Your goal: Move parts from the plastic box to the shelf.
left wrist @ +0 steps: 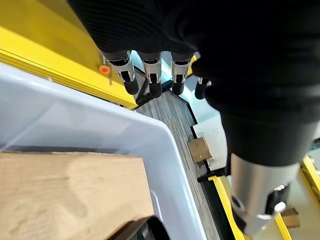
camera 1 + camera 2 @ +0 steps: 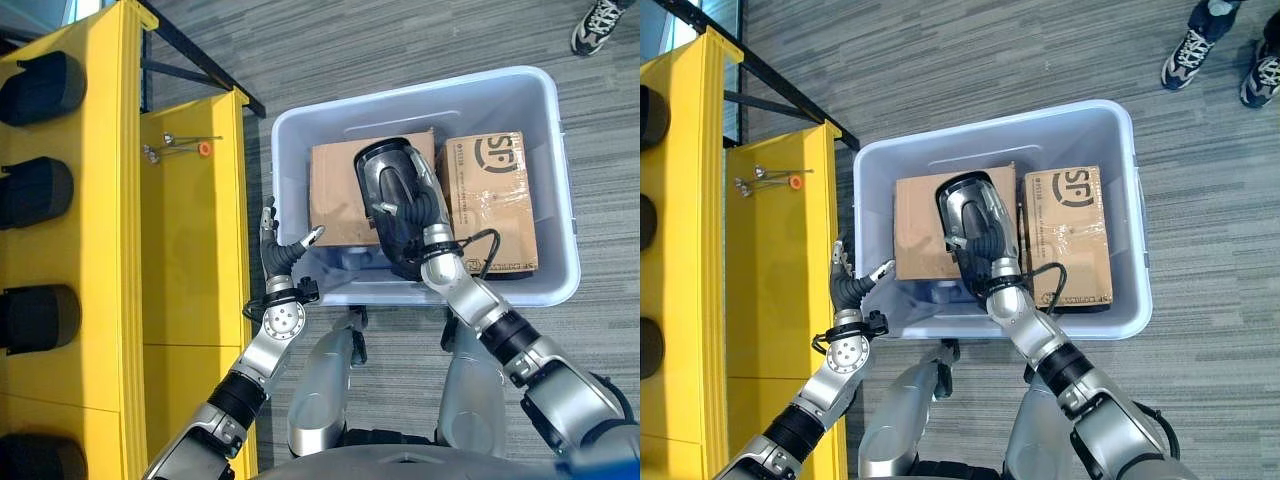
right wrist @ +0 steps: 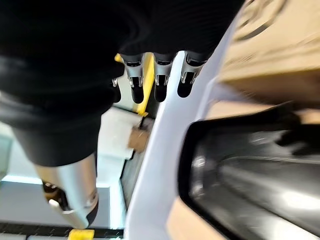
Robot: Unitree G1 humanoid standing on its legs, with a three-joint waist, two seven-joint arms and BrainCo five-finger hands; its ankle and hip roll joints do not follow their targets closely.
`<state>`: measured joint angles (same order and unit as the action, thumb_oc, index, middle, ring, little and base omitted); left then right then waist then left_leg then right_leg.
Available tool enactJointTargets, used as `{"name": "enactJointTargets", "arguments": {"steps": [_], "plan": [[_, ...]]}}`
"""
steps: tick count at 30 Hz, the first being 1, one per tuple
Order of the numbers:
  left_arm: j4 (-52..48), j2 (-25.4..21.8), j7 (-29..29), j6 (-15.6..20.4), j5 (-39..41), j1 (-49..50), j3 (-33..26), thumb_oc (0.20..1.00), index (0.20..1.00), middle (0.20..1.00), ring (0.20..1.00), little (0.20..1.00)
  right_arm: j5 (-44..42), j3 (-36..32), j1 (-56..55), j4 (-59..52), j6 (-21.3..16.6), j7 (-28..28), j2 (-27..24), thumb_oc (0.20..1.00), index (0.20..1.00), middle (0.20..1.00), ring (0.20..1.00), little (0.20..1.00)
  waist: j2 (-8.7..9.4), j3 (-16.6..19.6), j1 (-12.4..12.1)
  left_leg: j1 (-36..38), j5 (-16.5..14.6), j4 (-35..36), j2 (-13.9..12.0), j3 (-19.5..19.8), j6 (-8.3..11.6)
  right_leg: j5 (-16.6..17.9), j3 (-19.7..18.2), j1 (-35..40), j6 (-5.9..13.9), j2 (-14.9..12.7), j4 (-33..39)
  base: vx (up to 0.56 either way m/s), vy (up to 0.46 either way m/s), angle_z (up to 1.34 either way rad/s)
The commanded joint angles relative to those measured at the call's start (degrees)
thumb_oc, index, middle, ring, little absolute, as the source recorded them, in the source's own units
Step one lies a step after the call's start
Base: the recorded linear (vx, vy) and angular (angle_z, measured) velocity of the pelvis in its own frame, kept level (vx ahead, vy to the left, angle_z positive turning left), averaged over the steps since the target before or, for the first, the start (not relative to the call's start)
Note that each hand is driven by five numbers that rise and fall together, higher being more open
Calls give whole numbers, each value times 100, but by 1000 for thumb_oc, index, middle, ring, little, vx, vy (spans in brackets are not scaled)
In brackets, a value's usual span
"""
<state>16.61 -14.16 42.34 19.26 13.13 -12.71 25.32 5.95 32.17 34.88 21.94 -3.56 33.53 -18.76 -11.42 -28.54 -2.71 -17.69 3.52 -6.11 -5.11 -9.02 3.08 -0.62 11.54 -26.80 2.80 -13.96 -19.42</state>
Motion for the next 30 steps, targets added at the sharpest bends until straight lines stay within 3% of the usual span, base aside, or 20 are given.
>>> {"name": "enactJointTargets", "arguments": {"steps": [1, 5, 9, 15, 16, 22, 27, 30], "plan": [[-368, -266, -69, 163, 20, -132, 135, 1000, 1000, 1000, 1000, 1000, 40, -72, 490, -90, -54, 15, 360, 1000, 1000, 1000, 1000, 1000, 147, -126, -96, -259, 229, -114, -89, 26, 37, -199, 149, 250, -43, -24, -159, -20, 6, 17], [-355, -290, -96, 143, -86, -140, 162, 1000, 1000, 1000, 1000, 1000, 95, -124, 747, 282, 59, -155, 328, 1000, 1000, 1000, 1000, 1000, 131, -126, -205, -340, 250, -101, -60, 72, 29, -193, 215, 204, -48, -32, -172, -22, 11, 11], [-545, -404, 324, 242, -356, -194, 122, 1000, 1000, 1000, 1000, 1000, 206, -67, 980, 559, 224, -209, 258, 1000, 1000, 1000, 1000, 1000, 142, -126, -336, -459, 273, -125, -37, 135, 22, -181, 276, 145, -60, -53, -185, -13, 25, 12], [-863, -528, 406, 348, -580, -166, 40, 1000, 1000, 1000, 1000, 1000, -7, -287, 1141, 1157, 382, 583, 286, 1000, 1000, 1000, 1000, 1000, 183, -126, -515, -659, 318, -107, -21, 229, 12, -157, 367, 31, -52, -47, -208, -20, 15, 11], [-984, -557, 414, 336, -634, -145, 41, 1000, 1000, 1000, 1000, 1000, -154, -407, 1112, 1279, 408, 946, 278, 1000, 1000, 1000, 1000, 1000, 197, -126, -558, -742, 336, -86, -13, 240, 4, -146, 409, -17, -38, -46, -202, -24, 28, 14], [-1242, -558, 440, 186, -598, -89, 64, 1000, 1000, 1000, 1000, 1000, -1061, -804, 802, 1590, 253, 1253, 335, 1000, 1000, 1000, 1000, 1000, 263, -126, -606, -1135, 345, -113, 39, 293, -18, -153, 439, -305, -1, -24, -235, -4, 50, 12], [-1280, -581, 372, 109, -533, -108, 63, 1000, 1000, 1000, 1000, 1000, -1446, -1080, 782, 1938, -93, 1029, 298, 1000, 1000, 1000, 1000, 1000, 264, -126, -654, -1457, 336, -218, 83, 330, -36, -172, 453, -548, 6, -10, -323, 3, 32, 4], [-1305, -577, 286, 45, -501, -123, 71, 1000, 1000, 1000, 1000, 1000, -1356, -1116, 892, 2025, -64, 727, 241, 1000, 1000, 1000, 1000, 1000, 240, -126, -701, -1642, 325, -329, 124, 361, -42, -199, 462, -690, 2, -17, -424, 18, 37, 7]]}}
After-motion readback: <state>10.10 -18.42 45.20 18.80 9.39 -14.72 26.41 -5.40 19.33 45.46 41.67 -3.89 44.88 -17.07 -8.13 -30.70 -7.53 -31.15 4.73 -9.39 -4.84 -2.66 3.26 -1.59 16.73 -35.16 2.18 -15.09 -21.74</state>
